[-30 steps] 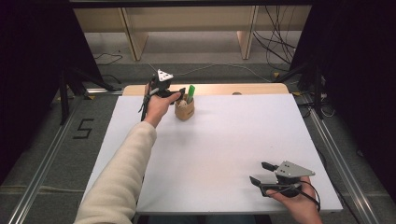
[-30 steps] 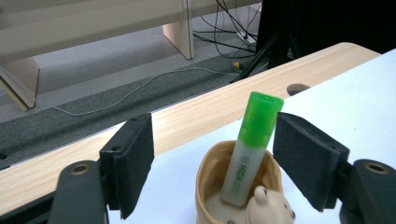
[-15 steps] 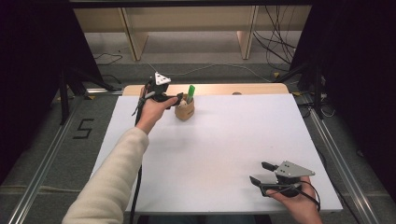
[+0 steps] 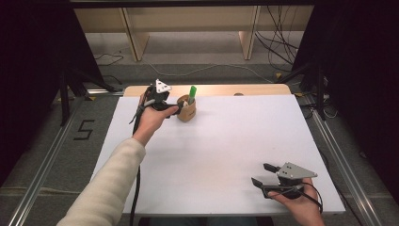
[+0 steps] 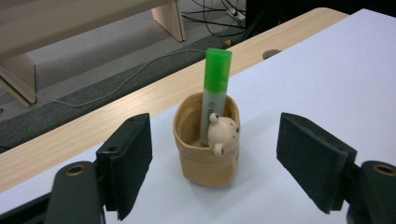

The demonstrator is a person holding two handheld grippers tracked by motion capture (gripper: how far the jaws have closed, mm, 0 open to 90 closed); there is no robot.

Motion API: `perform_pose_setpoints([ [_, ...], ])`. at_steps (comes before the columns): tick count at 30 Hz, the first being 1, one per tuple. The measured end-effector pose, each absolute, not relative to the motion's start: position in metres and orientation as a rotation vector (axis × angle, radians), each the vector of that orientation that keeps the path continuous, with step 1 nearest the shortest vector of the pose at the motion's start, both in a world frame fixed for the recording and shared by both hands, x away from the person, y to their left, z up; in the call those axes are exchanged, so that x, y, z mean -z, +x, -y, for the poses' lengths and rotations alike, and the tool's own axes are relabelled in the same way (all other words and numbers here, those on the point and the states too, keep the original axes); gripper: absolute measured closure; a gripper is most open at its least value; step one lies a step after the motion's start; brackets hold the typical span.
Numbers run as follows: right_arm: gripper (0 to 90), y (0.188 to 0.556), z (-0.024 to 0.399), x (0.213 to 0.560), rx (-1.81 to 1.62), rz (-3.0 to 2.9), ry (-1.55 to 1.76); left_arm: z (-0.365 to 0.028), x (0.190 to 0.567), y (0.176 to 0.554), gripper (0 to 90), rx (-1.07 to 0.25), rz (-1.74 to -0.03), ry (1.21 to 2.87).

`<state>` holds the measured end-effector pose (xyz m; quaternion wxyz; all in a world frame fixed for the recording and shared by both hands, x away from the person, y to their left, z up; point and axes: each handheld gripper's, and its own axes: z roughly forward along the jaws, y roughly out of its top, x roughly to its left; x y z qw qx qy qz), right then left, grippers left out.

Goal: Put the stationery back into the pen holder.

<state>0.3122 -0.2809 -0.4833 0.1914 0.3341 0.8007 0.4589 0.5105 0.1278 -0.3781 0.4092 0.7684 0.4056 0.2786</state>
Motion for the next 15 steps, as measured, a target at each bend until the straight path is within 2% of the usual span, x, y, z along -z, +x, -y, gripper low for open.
perform_pose_setpoints([
  [15,28.4,0.312,0.280,0.483,-1.289,-2.249,0.936,-0.127,0.385,0.467,26.6,-0.651,-0.956,1.958],
])
